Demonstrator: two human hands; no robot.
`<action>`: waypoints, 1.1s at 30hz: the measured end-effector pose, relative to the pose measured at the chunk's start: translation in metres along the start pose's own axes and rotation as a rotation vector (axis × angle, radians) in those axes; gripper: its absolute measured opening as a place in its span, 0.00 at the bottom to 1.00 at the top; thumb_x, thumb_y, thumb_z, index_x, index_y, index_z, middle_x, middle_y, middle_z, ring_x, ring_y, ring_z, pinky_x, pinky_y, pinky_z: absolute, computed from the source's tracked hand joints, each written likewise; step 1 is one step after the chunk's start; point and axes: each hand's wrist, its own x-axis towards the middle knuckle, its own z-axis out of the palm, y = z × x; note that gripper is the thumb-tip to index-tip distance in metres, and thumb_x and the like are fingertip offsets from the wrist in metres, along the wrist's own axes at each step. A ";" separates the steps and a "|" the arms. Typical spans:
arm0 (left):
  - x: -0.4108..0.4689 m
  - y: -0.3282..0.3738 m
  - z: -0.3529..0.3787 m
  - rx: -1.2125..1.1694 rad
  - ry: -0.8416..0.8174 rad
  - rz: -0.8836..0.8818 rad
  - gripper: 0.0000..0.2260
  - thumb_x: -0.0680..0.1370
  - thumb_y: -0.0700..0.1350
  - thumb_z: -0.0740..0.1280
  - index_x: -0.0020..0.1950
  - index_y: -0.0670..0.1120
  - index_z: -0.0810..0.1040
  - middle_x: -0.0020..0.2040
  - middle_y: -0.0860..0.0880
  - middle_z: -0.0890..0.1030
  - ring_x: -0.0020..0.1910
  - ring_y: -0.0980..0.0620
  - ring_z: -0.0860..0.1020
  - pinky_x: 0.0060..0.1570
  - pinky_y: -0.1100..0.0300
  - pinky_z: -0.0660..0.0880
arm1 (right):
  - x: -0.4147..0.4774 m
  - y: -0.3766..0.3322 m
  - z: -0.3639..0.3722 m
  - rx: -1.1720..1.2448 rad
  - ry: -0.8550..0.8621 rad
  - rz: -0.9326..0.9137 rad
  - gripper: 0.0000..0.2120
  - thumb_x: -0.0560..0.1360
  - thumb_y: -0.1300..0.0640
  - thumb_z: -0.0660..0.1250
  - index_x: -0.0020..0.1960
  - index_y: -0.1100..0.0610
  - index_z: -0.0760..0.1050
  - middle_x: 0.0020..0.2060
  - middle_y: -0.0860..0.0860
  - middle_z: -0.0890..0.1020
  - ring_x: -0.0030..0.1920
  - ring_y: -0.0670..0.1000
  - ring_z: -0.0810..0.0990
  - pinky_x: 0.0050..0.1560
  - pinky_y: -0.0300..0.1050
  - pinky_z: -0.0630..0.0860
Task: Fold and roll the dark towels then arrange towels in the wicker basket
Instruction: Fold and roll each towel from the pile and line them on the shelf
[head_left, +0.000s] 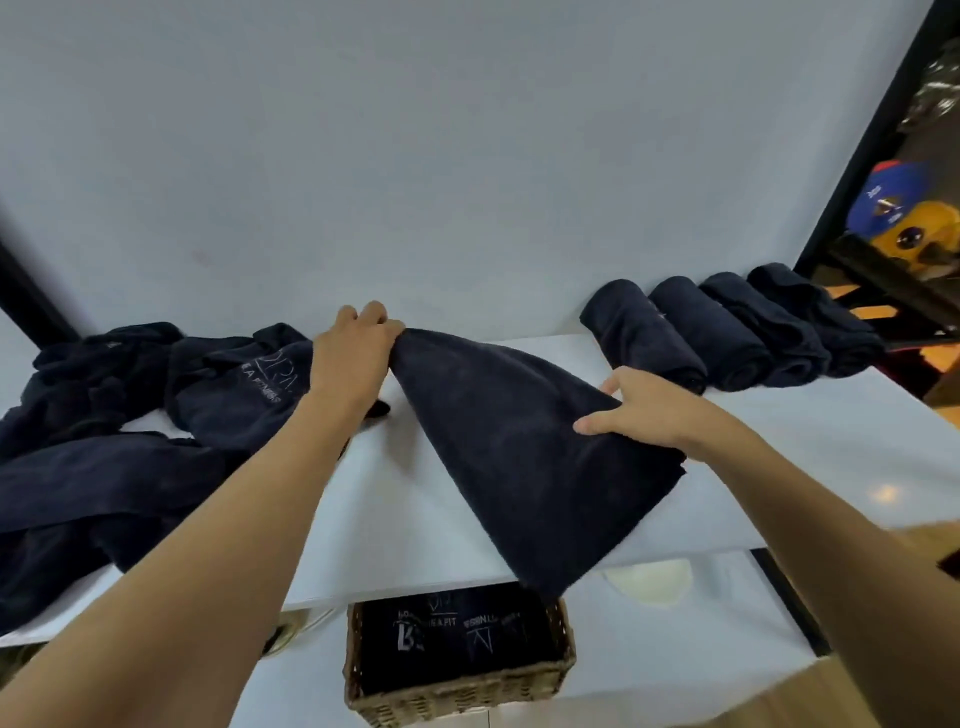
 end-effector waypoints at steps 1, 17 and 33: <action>0.006 0.004 0.005 -0.021 -0.042 -0.071 0.13 0.75 0.33 0.64 0.56 0.45 0.79 0.56 0.44 0.76 0.50 0.41 0.73 0.35 0.52 0.67 | -0.009 0.004 0.009 0.063 0.013 0.022 0.21 0.72 0.49 0.73 0.60 0.60 0.74 0.51 0.52 0.79 0.50 0.52 0.80 0.51 0.47 0.77; -0.212 0.107 -0.023 -0.161 -0.133 0.511 0.36 0.67 0.63 0.74 0.69 0.47 0.72 0.63 0.42 0.76 0.63 0.40 0.74 0.65 0.44 0.72 | -0.078 0.039 0.060 0.680 0.006 0.186 0.09 0.75 0.55 0.71 0.51 0.60 0.77 0.35 0.52 0.79 0.29 0.47 0.73 0.27 0.38 0.67; -0.174 0.097 -0.080 -0.883 -0.239 0.017 0.04 0.77 0.45 0.69 0.49 0.49 0.83 0.42 0.53 0.83 0.41 0.52 0.77 0.45 0.58 0.73 | -0.112 0.050 0.083 -0.341 0.297 -0.535 0.35 0.68 0.32 0.69 0.69 0.46 0.66 0.63 0.43 0.69 0.61 0.47 0.70 0.61 0.49 0.67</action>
